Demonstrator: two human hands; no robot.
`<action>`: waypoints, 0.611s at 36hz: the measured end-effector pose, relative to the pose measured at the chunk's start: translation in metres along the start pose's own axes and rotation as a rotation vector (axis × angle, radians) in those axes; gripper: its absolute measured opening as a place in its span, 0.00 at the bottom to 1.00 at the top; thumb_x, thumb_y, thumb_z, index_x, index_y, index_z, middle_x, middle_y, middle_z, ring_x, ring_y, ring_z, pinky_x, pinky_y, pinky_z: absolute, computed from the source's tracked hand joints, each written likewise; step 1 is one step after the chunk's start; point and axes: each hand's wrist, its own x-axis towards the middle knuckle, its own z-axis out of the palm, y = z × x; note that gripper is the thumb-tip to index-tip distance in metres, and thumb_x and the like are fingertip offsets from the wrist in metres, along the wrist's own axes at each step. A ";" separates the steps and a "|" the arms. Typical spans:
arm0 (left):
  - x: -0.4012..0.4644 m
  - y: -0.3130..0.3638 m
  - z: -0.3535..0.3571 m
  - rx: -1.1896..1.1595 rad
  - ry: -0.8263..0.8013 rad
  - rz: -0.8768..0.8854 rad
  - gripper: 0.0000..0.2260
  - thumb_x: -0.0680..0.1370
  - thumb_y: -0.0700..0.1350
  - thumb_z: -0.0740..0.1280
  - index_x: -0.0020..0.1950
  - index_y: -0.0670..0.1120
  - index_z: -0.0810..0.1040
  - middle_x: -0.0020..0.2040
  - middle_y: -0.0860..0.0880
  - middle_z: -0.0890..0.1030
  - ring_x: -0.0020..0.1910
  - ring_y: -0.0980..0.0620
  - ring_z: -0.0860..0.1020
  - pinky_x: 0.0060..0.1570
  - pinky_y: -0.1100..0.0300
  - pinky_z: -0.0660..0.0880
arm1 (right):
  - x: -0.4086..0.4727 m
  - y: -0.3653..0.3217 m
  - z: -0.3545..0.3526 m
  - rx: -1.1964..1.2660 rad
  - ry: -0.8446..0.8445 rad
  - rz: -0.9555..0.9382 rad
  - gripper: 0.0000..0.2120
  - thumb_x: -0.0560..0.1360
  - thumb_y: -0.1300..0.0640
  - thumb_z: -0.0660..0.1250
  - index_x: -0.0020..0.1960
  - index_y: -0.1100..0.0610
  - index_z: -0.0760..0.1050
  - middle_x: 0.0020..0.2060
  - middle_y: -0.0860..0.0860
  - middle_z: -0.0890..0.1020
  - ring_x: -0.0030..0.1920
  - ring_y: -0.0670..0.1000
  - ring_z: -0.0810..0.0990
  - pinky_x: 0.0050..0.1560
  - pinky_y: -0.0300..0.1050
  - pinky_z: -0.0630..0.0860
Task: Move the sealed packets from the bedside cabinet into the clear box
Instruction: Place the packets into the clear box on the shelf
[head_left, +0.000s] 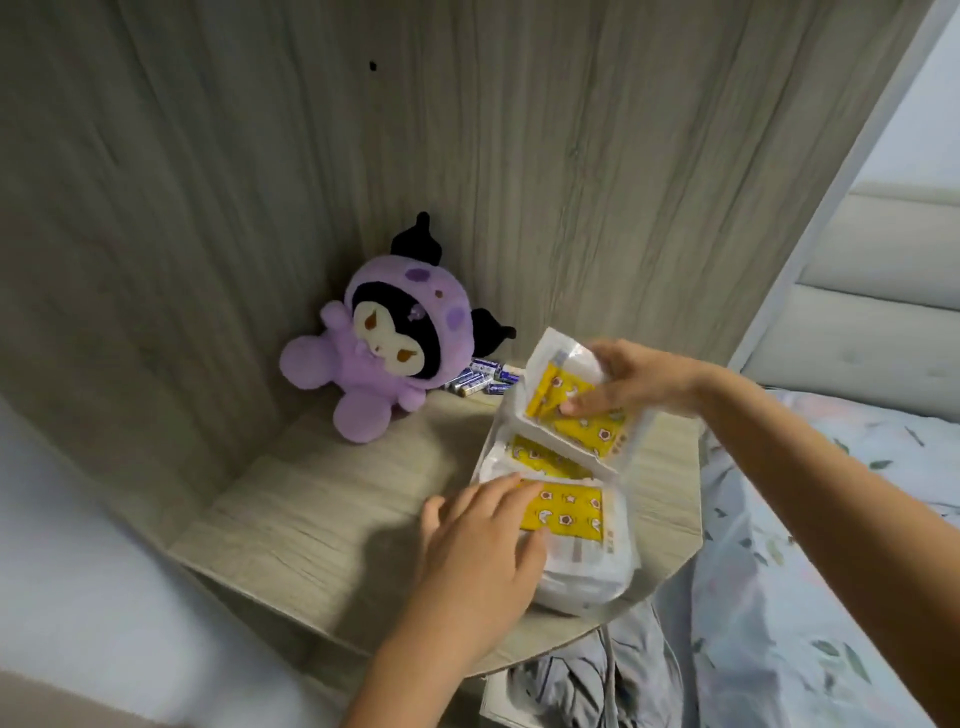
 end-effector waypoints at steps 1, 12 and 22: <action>0.001 0.000 -0.001 0.017 -0.005 -0.007 0.27 0.75 0.61 0.43 0.73 0.62 0.58 0.74 0.65 0.58 0.72 0.64 0.56 0.72 0.52 0.50 | 0.009 0.002 -0.001 -0.085 -0.015 0.045 0.19 0.68 0.60 0.75 0.57 0.60 0.75 0.50 0.53 0.84 0.46 0.50 0.85 0.47 0.43 0.82; 0.012 -0.002 -0.003 0.051 -0.073 0.047 0.25 0.75 0.57 0.54 0.71 0.52 0.57 0.72 0.57 0.63 0.74 0.59 0.52 0.72 0.46 0.52 | 0.018 0.000 0.008 -0.525 0.030 0.104 0.35 0.69 0.49 0.75 0.70 0.56 0.64 0.62 0.51 0.75 0.56 0.50 0.75 0.56 0.42 0.72; 0.015 -0.004 -0.003 0.054 -0.051 0.113 0.30 0.67 0.63 0.45 0.67 0.58 0.62 0.64 0.59 0.65 0.65 0.57 0.64 0.71 0.47 0.55 | 0.004 0.002 0.010 -0.235 0.028 0.061 0.23 0.67 0.59 0.77 0.57 0.51 0.71 0.46 0.43 0.81 0.47 0.46 0.82 0.40 0.31 0.77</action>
